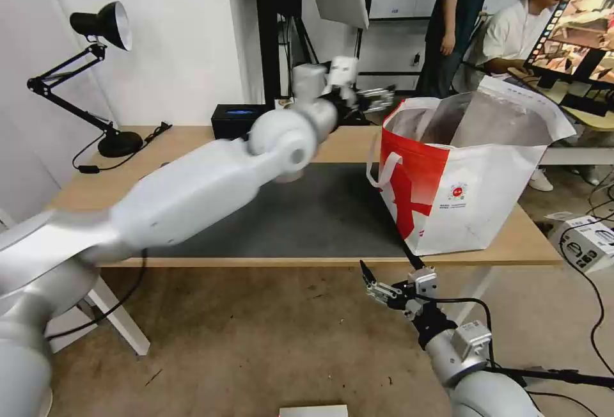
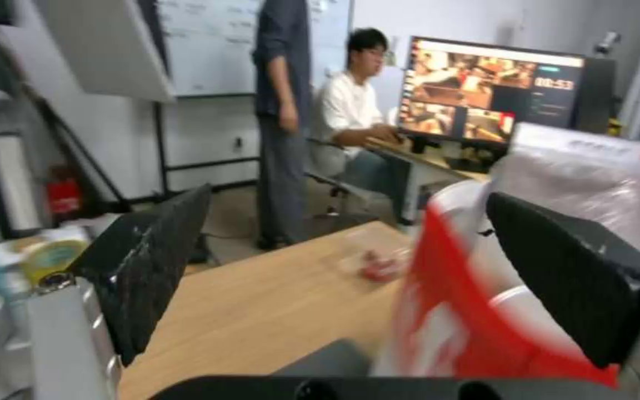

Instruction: Pick up the trash from the table and place it into the takeout bag.

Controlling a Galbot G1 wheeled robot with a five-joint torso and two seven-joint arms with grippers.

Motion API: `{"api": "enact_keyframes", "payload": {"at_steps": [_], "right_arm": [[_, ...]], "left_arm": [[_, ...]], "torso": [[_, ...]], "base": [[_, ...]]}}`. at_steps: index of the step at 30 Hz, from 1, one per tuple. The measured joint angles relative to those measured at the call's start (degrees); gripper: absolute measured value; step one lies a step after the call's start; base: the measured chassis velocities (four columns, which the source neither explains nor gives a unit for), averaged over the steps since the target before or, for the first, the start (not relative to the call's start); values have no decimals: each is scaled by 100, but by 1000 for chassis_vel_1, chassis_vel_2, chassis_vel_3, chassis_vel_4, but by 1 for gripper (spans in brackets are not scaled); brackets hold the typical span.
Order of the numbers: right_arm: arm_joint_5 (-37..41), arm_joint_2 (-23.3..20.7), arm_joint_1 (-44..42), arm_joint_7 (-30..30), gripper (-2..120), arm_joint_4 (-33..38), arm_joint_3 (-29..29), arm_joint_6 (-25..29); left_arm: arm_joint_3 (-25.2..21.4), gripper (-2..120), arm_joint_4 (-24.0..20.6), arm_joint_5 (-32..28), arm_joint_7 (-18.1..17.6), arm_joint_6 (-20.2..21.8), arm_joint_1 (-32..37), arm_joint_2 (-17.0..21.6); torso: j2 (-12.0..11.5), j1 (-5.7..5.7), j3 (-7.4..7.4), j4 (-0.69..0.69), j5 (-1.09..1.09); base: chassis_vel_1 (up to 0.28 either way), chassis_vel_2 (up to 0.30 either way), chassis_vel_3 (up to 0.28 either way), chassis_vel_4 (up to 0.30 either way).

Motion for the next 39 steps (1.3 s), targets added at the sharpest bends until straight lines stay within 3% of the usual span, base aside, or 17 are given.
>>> {"api": "enact_keyframes", "payload": {"at_steps": [2,3,5,7,9,11,14,15,17,20,22,25,32,39], "right_arm": [[0,0,0,0,100,0,0,0],[0,0,0,0,100,0,0,0],[0,0,0,0,100,0,0,0],[0,0,0,1,100,0,0,0],[0,0,0,0,100,0,0,0],[0,0,0,0,100,0,0,0],[0,0,0,1,100,0,0,0],[0,0,0,1,100,0,0,0],[0,0,0,0,100,0,0,0],[0,0,0,0,100,0,0,0],[0,0,0,0,100,0,0,0],[0,0,0,0,100,0,0,0],[0,0,0,-1,100,0,0,0],[0,0,0,0,100,0,0,0]], "left_arm": [[-357,100,-332,176,93,-74,551,454],[-357,100,-332,176,93,-74,551,454],[-1003,100,-698,367,239,-97,1289,859],[-1179,100,-788,427,290,-112,1466,974],[-1916,100,-1123,609,432,-147,2288,1422],[-2119,100,-1193,642,470,-160,2529,1519],[-3214,100,-1435,826,661,-295,3796,1903],[-3214,100,-1435,826,661,-295,3796,1903],[-3703,100,-1555,956,691,-574,4436,2179],[-3789,100,-1534,1055,710,-733,4647,2142],[-3901,100,-1525,1122,708,-947,4823,2113],[-4144,100,-1501,1333,697,-1181,5169,2030],[-5578,100,-1535,1848,855,-1490,6726,1565],[-6466,100,-1662,2301,1297,-1716,8052,1092]], "torso": [[0,0,0,0,-1],[0,0,0,0,-1],[0,0,0,0,-2],[0,-1,0,-2,-1],[0,0,0,0,1],[0,0,-1,1,0],[0,0,0,-2,-5],[0,0,0,-2,-5],[0,-2,-1,4,8],[0,-2,0,0,-6],[0,-1,0,-5,4],[-1,0,0,-4,1],[0,-1,0,-1,2],[0,-1,0,-1,3]], "base": [[0,0,0,0],[0,0,0,0],[0,0,0,0],[0,0,0,0],[0,0,0,0],[0,0,0,0],[0,0,0,0],[0,0,0,0],[0,0,0,0],[0,0,0,0],[0,0,0,0],[0,0,0,0],[0,0,0,0],[0,0,0,0]]}}
